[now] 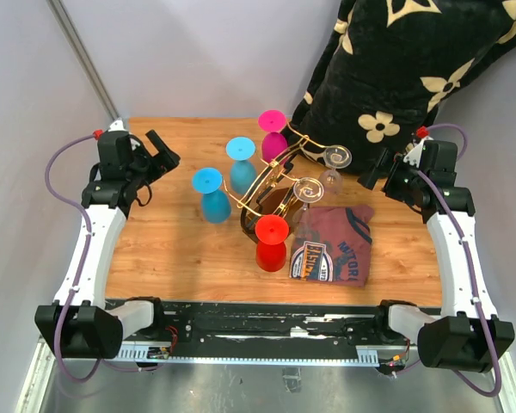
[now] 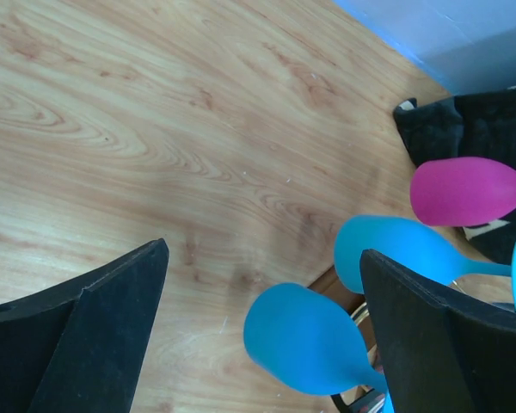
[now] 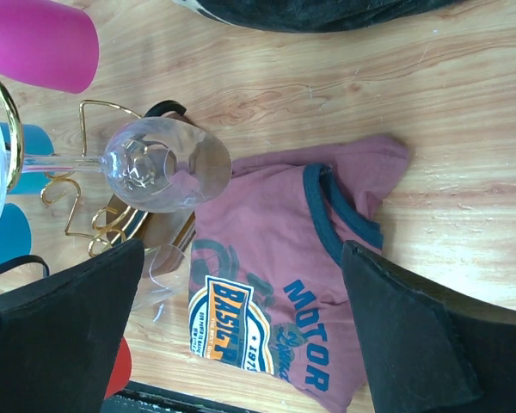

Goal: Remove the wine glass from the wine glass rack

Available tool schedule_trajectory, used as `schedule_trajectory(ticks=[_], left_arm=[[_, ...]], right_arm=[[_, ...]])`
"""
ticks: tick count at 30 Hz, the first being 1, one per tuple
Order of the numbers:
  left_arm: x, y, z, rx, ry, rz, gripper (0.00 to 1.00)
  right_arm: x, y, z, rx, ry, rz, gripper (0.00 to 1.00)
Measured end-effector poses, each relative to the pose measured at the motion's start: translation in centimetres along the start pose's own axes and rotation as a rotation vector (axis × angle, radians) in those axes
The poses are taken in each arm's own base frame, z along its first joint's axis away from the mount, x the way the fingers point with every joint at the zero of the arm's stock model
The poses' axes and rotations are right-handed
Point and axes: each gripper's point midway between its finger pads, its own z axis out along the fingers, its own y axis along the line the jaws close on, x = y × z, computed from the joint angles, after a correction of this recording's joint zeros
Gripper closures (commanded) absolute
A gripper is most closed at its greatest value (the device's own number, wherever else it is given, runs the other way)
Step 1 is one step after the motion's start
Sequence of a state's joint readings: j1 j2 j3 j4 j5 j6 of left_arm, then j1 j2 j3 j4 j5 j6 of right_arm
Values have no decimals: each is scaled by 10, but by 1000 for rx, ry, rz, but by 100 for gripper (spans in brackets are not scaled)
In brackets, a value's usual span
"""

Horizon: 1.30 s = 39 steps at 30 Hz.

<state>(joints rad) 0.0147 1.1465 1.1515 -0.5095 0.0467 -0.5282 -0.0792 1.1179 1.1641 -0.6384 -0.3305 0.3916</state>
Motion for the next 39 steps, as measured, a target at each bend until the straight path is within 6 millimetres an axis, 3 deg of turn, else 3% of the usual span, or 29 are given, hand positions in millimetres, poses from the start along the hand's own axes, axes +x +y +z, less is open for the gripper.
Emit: schedule_trajectory(ticks=[7,8,13,15,22,26,34,39], left_arm=[[6,-15,4,21,25,25,0],[7,-15,4,20,30,27,0],[6,-13,3,8,28,36,0],[5,-13,2,7,25,39,0],[7,-11,-1,3,34,48,0],[3,-14,-8,15,16,52,0],[5,-21,-11,54,26,56,0],[5,-21,-10,57,28,56,0]], right_arm=[[-9,10,-1,-42,-30,15,1],[-12,12,-1,-50,-37,20,4],[-31,29,-4,-122,-103,43,54],[-40,38,-6,-162,-135,57,63],[-61,69,-10,-322,-193,121,62],[-61,74,-4,-360,-182,159,60],[-55,68,2,-335,-158,161,57],[-35,46,10,-232,-108,153,51]])
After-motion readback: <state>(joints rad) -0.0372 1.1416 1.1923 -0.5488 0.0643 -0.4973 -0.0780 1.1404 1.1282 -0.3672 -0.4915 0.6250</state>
